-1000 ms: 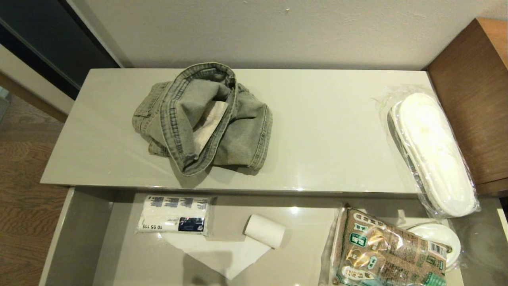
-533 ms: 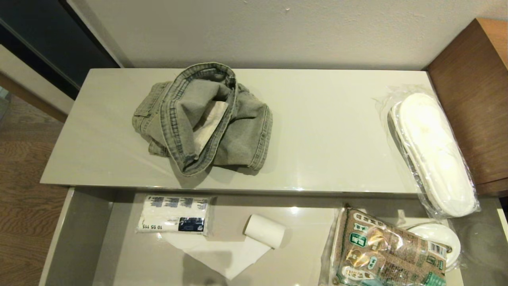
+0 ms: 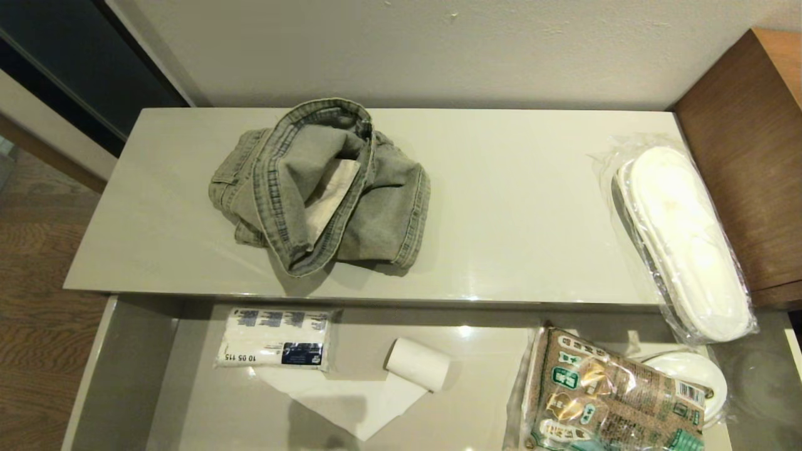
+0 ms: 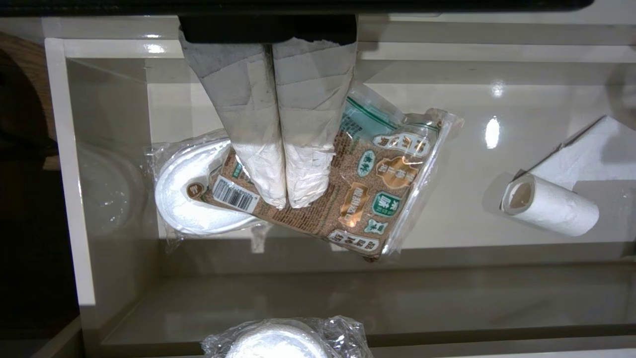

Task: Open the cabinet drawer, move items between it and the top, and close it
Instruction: Close the drawer

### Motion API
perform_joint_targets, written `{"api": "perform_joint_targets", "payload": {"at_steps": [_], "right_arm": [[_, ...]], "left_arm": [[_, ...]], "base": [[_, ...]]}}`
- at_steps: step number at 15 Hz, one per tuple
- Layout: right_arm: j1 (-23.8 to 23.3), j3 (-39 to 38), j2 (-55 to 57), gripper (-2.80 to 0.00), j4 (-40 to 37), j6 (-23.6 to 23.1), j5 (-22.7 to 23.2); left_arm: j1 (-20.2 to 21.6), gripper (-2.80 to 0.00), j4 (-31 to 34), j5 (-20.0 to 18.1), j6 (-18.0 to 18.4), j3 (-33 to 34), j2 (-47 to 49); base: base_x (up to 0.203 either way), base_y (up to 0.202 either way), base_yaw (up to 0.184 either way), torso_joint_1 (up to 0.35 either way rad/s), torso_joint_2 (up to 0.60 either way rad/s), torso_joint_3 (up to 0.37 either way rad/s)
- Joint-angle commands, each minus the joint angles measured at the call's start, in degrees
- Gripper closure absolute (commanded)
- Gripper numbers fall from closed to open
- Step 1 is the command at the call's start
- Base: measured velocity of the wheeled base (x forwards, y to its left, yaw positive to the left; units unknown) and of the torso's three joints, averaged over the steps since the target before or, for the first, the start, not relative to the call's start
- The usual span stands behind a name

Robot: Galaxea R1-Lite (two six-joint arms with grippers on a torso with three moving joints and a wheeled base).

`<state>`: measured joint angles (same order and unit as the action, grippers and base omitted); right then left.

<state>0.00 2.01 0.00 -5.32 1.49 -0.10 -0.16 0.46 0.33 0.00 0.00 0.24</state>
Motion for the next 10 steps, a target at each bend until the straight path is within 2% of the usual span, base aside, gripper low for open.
{"api": "perform_joint_targets", "payload": {"at_steps": [1,10], "right_arm": [[0.0,0.0,-0.1,0.0,0.0,0.0,0.0],[0.0,0.0,-0.1,0.0,0.0,0.0,0.0]], "left_arm": [[0.0,0.0,0.1,0.0,-0.1,0.0,-0.2],[0.0,0.0,0.0,0.1,0.0,0.1,-0.2]], "base": [[0.0,0.0,0.0,0.0,0.0,0.0],[0.0,0.0,0.0,0.0,0.0,0.0]]}}
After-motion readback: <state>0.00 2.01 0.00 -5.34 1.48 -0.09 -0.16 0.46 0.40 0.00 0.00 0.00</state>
